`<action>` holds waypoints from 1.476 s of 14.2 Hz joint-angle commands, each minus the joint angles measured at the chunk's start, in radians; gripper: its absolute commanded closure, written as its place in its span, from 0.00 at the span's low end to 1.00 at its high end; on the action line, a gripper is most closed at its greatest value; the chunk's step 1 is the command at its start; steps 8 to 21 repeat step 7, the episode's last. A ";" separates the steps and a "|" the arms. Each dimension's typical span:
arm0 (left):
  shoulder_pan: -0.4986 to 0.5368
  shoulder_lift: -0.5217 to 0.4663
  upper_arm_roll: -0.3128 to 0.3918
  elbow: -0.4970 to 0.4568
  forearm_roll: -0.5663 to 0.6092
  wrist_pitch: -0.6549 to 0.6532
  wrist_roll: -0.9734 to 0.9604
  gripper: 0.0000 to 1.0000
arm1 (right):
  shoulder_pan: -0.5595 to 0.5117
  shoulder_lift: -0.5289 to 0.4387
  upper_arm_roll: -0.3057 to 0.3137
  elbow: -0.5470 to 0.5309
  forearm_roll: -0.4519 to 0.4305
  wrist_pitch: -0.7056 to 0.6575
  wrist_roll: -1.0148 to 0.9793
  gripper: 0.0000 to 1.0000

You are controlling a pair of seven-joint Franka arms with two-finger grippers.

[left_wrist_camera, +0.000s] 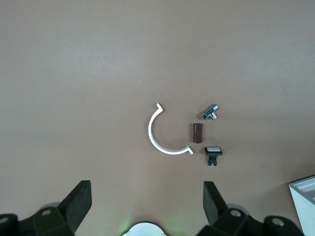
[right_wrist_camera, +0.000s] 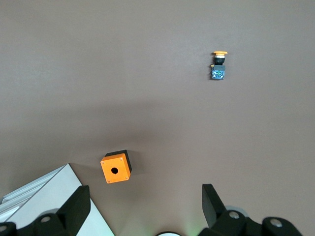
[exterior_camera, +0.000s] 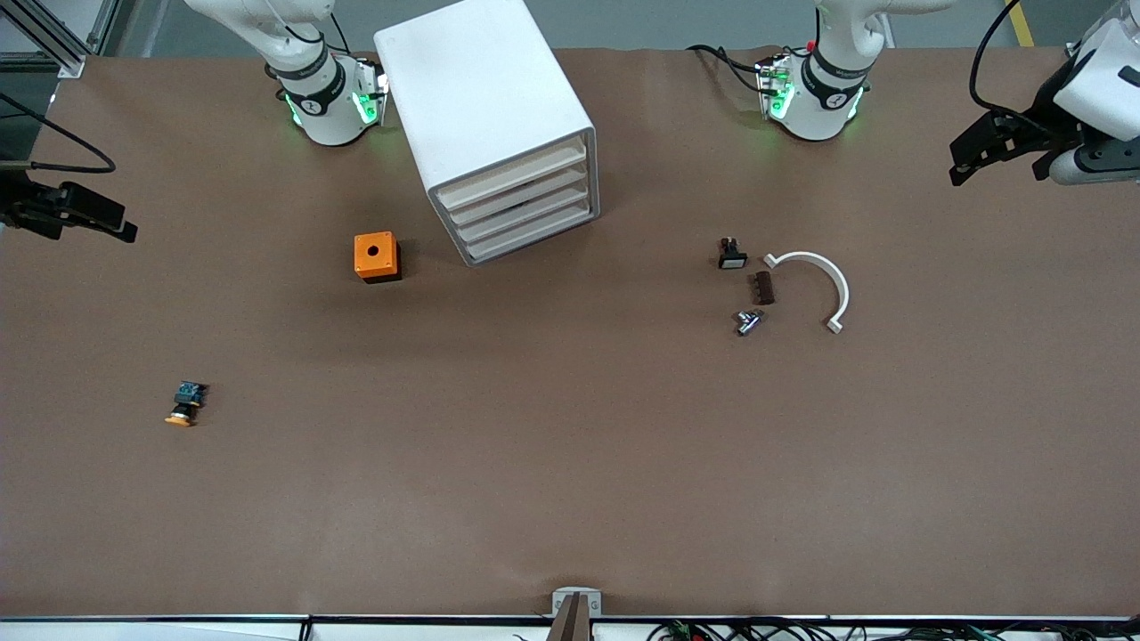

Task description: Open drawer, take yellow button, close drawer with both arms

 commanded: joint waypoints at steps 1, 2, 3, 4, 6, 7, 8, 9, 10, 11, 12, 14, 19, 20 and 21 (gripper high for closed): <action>-0.012 0.020 0.000 0.034 0.022 -0.017 0.012 0.00 | 0.015 -0.044 0.001 -0.048 0.011 0.033 0.014 0.00; -0.012 0.019 0.000 0.034 0.020 -0.017 0.012 0.00 | 0.020 -0.044 -0.001 -0.053 0.011 0.038 0.014 0.00; -0.012 0.020 0.000 0.034 0.020 -0.017 0.014 0.00 | 0.014 -0.044 -0.006 -0.054 0.011 0.038 0.014 0.00; -0.012 0.020 -0.001 0.034 0.020 -0.017 0.014 0.00 | 0.001 -0.044 -0.009 -0.056 0.011 0.038 0.014 0.00; -0.012 0.020 0.000 0.034 0.020 -0.017 0.014 0.00 | -0.020 -0.065 -0.009 -0.097 0.012 0.053 0.014 0.00; -0.012 0.020 -0.001 0.034 0.020 -0.017 0.014 0.00 | -0.020 -0.085 -0.009 -0.127 0.012 0.073 0.014 0.00; -0.012 0.020 -0.001 0.034 0.020 -0.017 0.014 0.00 | -0.020 -0.085 -0.009 -0.127 0.012 0.073 0.014 0.00; -0.012 0.020 -0.001 0.034 0.020 -0.017 0.014 0.00 | -0.020 -0.085 -0.009 -0.127 0.012 0.073 0.014 0.00; -0.012 0.020 -0.001 0.034 0.020 -0.017 0.014 0.00 | -0.020 -0.085 -0.009 -0.127 0.012 0.073 0.014 0.00; -0.012 0.020 -0.001 0.034 0.020 -0.017 0.014 0.00 | -0.020 -0.085 -0.009 -0.127 0.012 0.073 0.014 0.00; -0.012 0.020 -0.001 0.034 0.020 -0.017 0.014 0.00 | -0.020 -0.085 -0.009 -0.127 0.012 0.073 0.014 0.00; -0.012 0.020 -0.001 0.034 0.020 -0.017 0.014 0.00 | -0.020 -0.085 -0.009 -0.127 0.012 0.073 0.014 0.00; -0.012 0.020 -0.001 0.034 0.020 -0.017 0.014 0.00 | -0.020 -0.085 -0.009 -0.127 0.012 0.073 0.014 0.00; -0.012 0.020 -0.001 0.034 0.020 -0.017 0.014 0.00 | -0.020 -0.085 -0.009 -0.127 0.012 0.073 0.014 0.00; -0.012 0.020 -0.001 0.034 0.020 -0.017 0.014 0.00 | -0.020 -0.085 -0.009 -0.127 0.012 0.073 0.014 0.00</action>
